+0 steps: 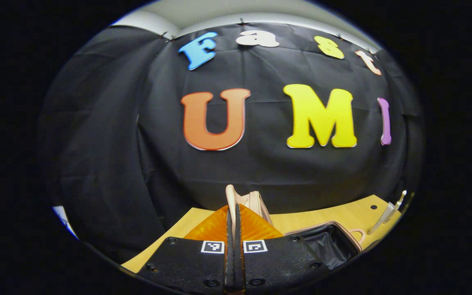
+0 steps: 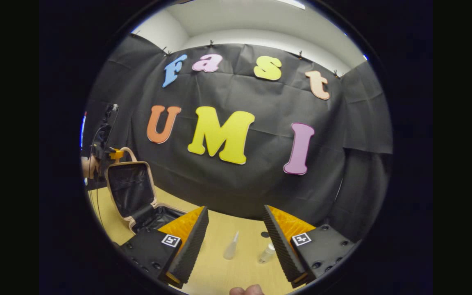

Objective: First open the suitcase, pack the skin care products into it, and then close the suitcase.

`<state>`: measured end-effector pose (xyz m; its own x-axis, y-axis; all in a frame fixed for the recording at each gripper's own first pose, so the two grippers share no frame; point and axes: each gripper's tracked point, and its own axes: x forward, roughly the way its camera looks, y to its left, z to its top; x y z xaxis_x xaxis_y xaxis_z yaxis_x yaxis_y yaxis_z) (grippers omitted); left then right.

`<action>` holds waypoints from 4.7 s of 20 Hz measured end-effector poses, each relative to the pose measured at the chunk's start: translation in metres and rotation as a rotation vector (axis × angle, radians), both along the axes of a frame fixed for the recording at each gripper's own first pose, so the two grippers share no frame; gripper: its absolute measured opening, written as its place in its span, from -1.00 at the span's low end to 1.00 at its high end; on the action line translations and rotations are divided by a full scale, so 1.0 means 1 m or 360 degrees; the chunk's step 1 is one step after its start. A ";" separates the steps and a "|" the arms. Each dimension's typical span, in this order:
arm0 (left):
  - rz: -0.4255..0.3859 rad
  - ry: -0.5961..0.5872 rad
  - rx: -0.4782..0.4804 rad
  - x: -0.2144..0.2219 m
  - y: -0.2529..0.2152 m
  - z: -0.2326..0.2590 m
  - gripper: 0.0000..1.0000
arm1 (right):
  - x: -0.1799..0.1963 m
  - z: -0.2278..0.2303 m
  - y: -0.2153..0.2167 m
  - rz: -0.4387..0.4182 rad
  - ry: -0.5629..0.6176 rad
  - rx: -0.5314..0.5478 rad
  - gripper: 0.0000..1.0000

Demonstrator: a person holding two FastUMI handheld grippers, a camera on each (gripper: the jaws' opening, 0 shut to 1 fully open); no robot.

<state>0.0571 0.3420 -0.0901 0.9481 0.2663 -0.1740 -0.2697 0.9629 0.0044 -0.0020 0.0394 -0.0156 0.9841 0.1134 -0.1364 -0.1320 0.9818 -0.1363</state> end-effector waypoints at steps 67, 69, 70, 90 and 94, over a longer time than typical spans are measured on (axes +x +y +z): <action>-0.0822 0.0685 -0.0067 0.079 -0.529 -0.274 0.48 | 0.014 -0.151 -0.256 -0.0329 0.0494 0.0068 0.59; -0.0853 0.0691 -0.0056 0.081 -0.533 -0.275 0.20 | 0.017 -0.155 -0.252 -0.0302 0.0505 0.0068 0.59; -0.0869 0.0694 -0.0036 0.082 -0.533 -0.275 0.10 | 0.018 -0.158 -0.251 -0.0287 0.0513 0.0070 0.59; -0.0419 0.0628 -0.0178 -0.044 -0.383 -0.099 -0.11 | 0.148 -0.323 -0.167 -0.0121 0.0682 0.0240 0.52; -0.0290 0.0619 -0.0193 -0.056 -0.339 -0.093 -0.11 | 0.157 -0.328 -0.165 -0.0130 0.0672 0.0207 0.05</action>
